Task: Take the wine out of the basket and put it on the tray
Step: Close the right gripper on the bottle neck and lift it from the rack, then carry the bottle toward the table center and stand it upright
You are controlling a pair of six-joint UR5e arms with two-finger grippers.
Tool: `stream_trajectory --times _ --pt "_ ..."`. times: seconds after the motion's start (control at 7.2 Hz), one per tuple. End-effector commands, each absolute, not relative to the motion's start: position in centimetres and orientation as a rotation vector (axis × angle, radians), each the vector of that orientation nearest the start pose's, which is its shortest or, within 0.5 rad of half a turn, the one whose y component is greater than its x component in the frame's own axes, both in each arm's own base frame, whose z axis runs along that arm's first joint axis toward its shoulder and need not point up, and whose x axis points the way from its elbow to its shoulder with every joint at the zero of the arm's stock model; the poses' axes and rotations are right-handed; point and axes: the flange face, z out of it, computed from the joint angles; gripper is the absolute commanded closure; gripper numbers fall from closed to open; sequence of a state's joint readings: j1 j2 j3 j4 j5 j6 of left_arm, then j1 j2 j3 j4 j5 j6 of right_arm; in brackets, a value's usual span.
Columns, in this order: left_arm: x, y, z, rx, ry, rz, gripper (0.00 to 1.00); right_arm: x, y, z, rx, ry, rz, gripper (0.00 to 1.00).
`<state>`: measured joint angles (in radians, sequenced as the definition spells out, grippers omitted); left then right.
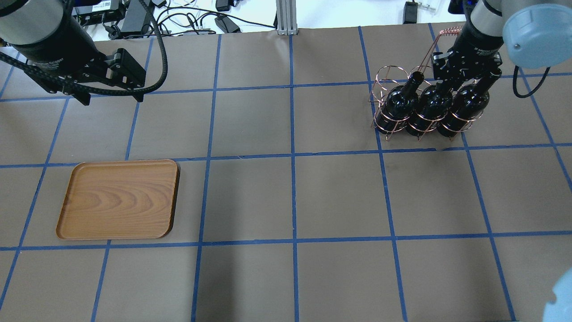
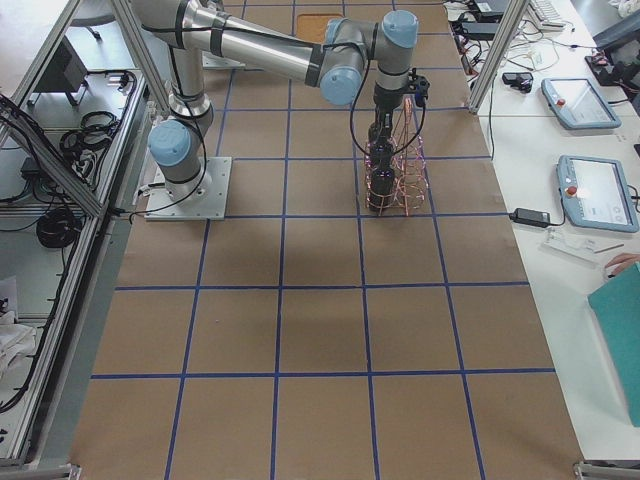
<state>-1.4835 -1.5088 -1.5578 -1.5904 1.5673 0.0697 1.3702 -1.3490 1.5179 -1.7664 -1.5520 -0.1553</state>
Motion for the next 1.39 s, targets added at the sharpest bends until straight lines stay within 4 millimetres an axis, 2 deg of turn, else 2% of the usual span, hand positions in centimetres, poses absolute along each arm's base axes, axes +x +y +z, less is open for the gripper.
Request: stream_trajectory --times 0.0,0.14,0.28,0.42,0.56,0.69,0.83,0.97,1.11,1.25 --pt "-9.5 -48.0 52.0 -0.023 3.159 -0.073 0.00 2.1 -58.4 49.7 0.079 3.124 -0.019 1.00" --pt "-9.4 -47.6 52.2 0.012 3.154 -0.063 0.00 2.6 -55.9 53.9 0.079 3.129 0.002 1.00" --pt "-9.5 -46.9 53.0 0.101 3.148 -0.082 0.00 3.2 -52.5 57.0 0.089 3.134 0.037 1.00" --pt "-9.6 -46.8 53.1 0.105 3.152 -0.085 0.00 4.2 -48.5 59.7 0.158 3.129 0.059 1.00" --pt "-9.5 -46.8 52.9 0.105 3.154 -0.071 0.00 6.7 -46.4 60.2 0.211 3.101 0.134 1.00" --pt "-9.6 -46.9 52.8 0.107 3.158 -0.062 0.00 11.7 -45.9 59.4 0.233 3.112 0.159 1.00" --pt "-9.7 -46.7 52.8 0.110 3.158 -0.055 0.00 18.0 -46.7 57.6 0.212 3.122 0.113 1.00" --pt "-9.5 -46.4 53.1 0.105 3.156 -0.050 0.00 24.5 -48.0 54.5 0.207 3.123 0.070 1.00" --pt "-9.5 -46.2 53.2 0.105 3.154 -0.054 0.00 31.6 -50.3 49.0 0.266 3.119 0.045 1.00" --pt "-9.6 -46.2 53.3 0.107 3.160 -0.058 0.00 37.8 -51.1 43.7 0.214 3.120 0.029 1.00"
